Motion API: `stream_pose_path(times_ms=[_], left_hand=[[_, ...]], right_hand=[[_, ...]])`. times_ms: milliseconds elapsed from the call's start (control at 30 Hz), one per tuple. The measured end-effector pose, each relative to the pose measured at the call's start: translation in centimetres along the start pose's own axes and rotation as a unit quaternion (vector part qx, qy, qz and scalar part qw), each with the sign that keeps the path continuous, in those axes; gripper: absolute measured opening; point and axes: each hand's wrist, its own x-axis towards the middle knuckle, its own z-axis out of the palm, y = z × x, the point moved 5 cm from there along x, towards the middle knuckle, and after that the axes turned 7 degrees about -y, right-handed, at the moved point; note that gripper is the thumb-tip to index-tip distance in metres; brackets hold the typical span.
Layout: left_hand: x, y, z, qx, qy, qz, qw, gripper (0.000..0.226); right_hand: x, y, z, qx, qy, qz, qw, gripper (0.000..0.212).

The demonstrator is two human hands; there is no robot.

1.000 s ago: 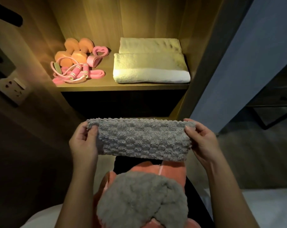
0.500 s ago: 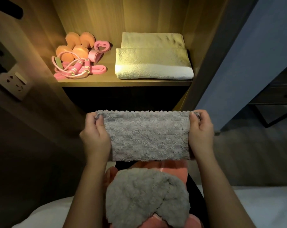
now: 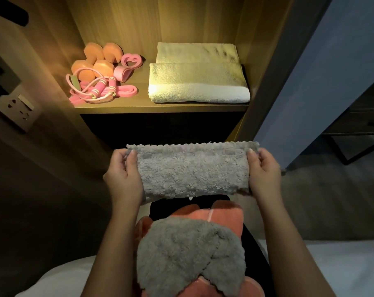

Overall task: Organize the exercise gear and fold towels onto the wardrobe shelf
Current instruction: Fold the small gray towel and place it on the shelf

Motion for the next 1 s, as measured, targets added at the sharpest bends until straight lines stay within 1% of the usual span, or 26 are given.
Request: stream_pose_path(times_ms=[33,100,167,233,300,467,567,767,900,1000], left_hand=[[0.0,0.1,-0.1,0.001,0.010,0.002,1.000,0.020],[0.2,0.0,0.1,-0.008,0.009,-0.003,1.000,0.020],[0.6,-0.5,0.5,-0.025,-0.013,-0.038,0.999,0.024],[1.3,-1.5,1.2,-0.036,-0.043,-0.089,0.994,0.034],[2.5,-2.0,1.9,-0.031,-0.067,-0.109,0.991,0.039],[8.6,-0.7,3.9,0.032,-0.066,-0.097,0.993,0.031],[13.5,-0.2,6.1,0.047,-0.068,-0.100,0.992,0.023],[23.3,0.6,10.5,0.128,-0.068,-0.063,0.987,0.024],[28.7,0.1,13.8,0.154,-0.085,-0.052,0.983,0.024],[32.3,-0.8,16.0,0.161,-0.103,-0.071,0.979,0.027]], right_hand=[[0.0,-0.2,0.1,-0.030,0.008,-0.024,0.999,0.034],[0.4,-0.2,0.2,-0.043,0.008,-0.034,0.998,0.036],[1.0,0.4,0.4,-0.038,-0.001,-0.015,0.999,0.038],[1.8,1.2,0.6,-0.023,-0.017,0.008,1.000,0.038],[3.1,1.4,0.8,-0.014,-0.030,0.019,0.999,0.038],[9.0,-0.3,1.6,-0.058,-0.031,0.001,0.998,0.032],[13.7,-1.7,2.4,-0.090,-0.027,0.004,0.996,0.032],[23.3,-4.1,4.5,-0.136,-0.027,-0.024,0.990,0.031],[29.4,-3.6,5.8,-0.186,-0.027,-0.005,0.982,0.038],[33.4,-3.0,6.9,-0.214,-0.026,0.023,0.976,0.028]])
